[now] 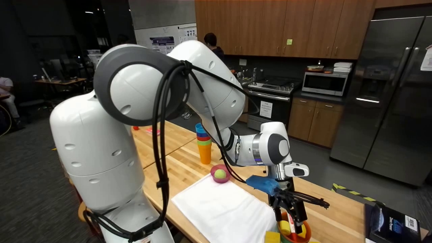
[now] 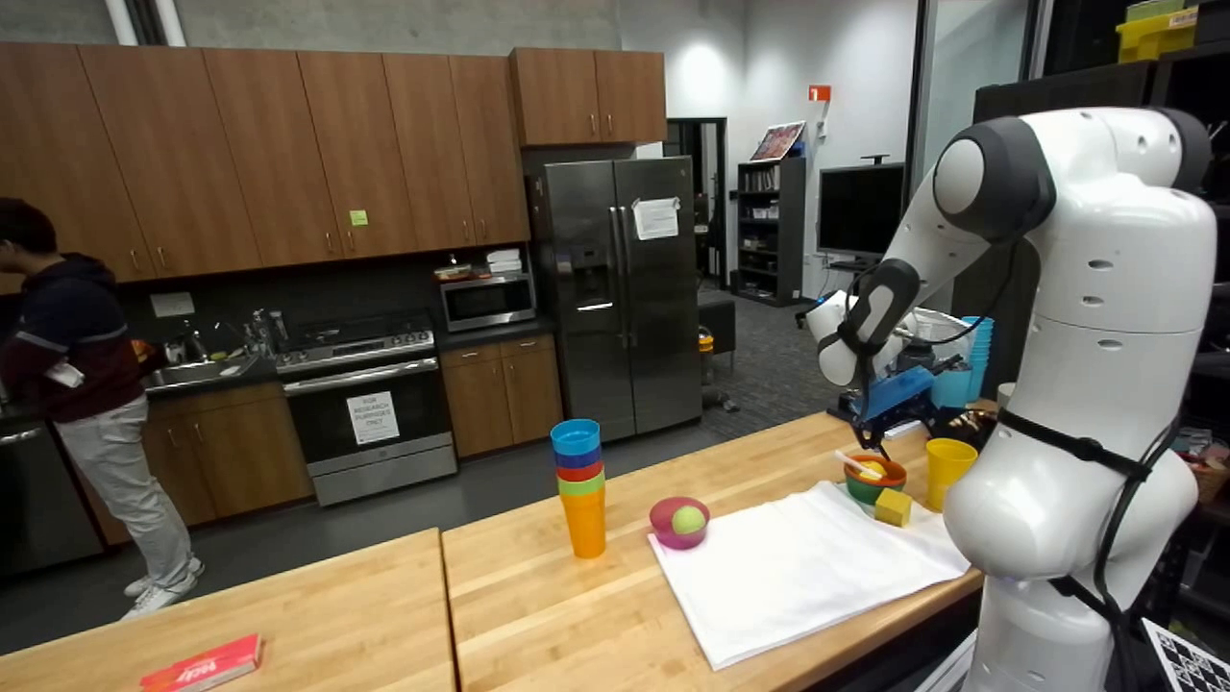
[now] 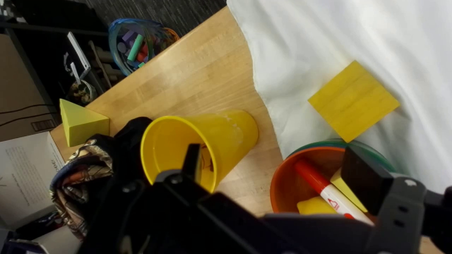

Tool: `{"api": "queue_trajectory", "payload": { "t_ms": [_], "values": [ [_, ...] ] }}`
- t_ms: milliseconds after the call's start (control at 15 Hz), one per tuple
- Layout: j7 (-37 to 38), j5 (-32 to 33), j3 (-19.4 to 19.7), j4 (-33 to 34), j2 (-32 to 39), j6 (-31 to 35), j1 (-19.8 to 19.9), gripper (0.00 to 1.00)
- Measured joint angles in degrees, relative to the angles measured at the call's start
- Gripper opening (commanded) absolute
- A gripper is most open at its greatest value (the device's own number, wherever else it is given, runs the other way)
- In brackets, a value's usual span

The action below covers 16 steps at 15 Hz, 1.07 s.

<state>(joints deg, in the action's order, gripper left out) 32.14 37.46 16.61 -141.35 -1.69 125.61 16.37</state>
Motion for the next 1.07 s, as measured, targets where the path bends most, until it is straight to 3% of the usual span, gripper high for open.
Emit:
{"api": "queue_trajectory", "payload": {
  "t_ms": [1067],
  "values": [
    [-1.4,-1.8,0.4,-0.7,-2.5,0.1,0.8,1.00]
  ]
}}
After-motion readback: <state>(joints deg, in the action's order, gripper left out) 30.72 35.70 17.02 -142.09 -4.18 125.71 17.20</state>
